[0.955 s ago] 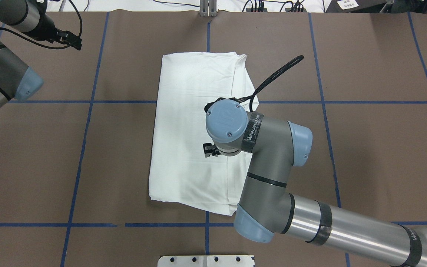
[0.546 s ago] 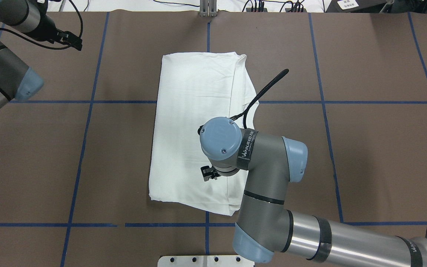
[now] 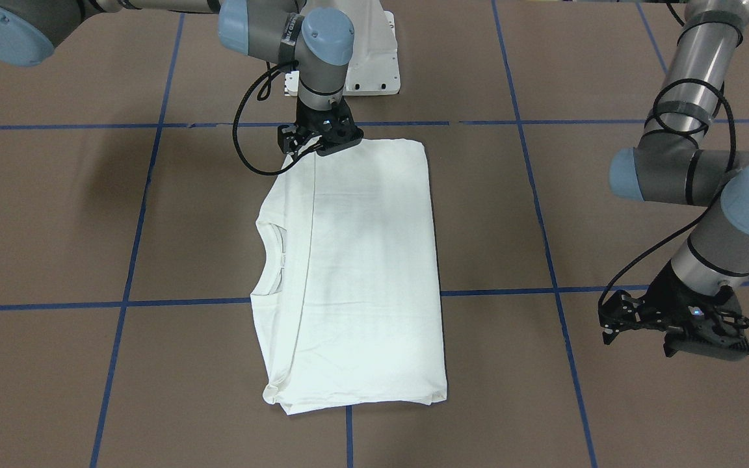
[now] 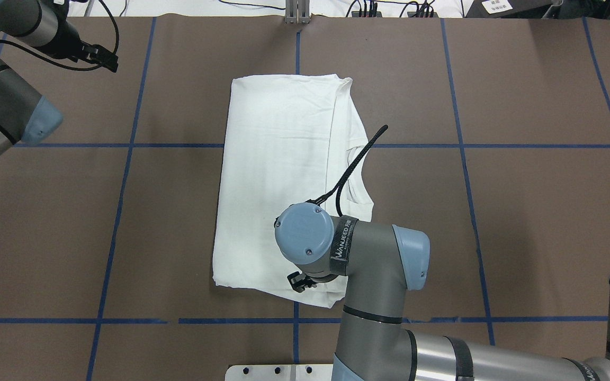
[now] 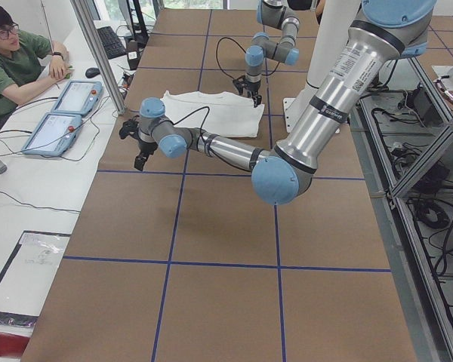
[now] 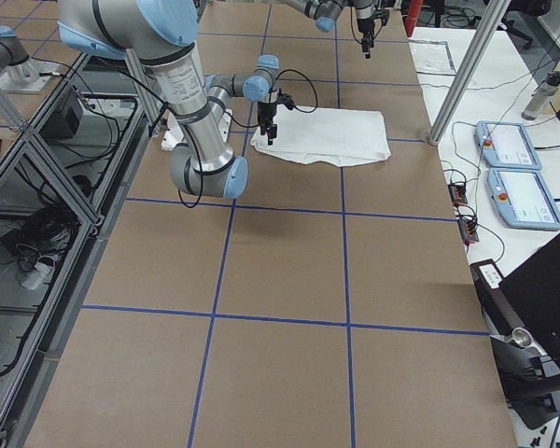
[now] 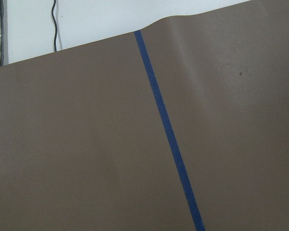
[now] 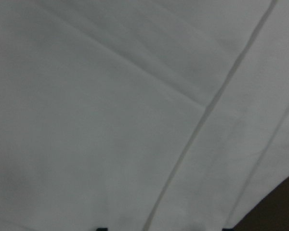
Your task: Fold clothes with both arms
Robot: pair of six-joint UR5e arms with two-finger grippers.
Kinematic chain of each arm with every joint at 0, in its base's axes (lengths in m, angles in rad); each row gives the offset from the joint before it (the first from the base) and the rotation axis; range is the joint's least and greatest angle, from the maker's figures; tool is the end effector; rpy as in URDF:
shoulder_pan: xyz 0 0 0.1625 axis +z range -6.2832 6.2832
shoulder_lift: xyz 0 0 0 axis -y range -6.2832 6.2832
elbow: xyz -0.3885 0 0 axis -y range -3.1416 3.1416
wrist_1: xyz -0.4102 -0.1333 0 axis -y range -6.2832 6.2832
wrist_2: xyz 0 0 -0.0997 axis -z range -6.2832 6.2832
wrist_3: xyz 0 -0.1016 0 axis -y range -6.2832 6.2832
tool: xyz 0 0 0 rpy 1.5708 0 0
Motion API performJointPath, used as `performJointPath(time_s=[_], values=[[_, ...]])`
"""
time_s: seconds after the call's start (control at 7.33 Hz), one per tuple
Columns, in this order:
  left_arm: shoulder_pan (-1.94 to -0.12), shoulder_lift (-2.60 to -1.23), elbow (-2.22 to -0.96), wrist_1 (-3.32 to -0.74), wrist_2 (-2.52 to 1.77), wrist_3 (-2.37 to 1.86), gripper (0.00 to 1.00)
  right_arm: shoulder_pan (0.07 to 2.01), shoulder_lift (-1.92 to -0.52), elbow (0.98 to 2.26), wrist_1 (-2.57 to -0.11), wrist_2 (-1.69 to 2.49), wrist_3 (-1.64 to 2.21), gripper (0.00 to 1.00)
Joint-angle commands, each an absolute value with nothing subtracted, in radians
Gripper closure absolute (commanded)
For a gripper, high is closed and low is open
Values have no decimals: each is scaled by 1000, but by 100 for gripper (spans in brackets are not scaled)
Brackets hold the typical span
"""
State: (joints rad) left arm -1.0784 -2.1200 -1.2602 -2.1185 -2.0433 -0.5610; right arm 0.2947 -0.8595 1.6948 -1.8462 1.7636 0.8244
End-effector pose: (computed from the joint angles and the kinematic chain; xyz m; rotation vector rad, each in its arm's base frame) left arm 0.2711 -0.6896 0.3903 0.4413 0.7741 0.1217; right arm -0.6045 -0.3024 0.1842 0.1159 -0.5836 -0.4924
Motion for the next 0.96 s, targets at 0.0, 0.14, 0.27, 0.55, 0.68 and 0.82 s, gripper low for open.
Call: performJointPath(time_s=[0.0,0.14,0.27,0.55,0.68,0.82], values=[[-1078,-2120,-1266,-2118,-2043,-561,0,293,-868,1706,-1864,1759,790,51],[-1078,-2120,-1269,-2117,-2043,-561,0,290,-868,1706,-1864,1759,788,63],[-1078,-2120,-1269,-2118,-2043,-561,0,288,-864,1706,-1864,1763,788,67],[-1078,-2120,-1270,-2118,-2043,-561,0,284,-865,1720,-1864,1763,787,88],[-1078,-2120,-1270,-2117,-2043,-561,0,284,-867,1720,-1864,1763,787,100],[-1078,-2120,-1269,-2117,-2043,-561,0,284,-870,1727,-1865,1761,787,100]])
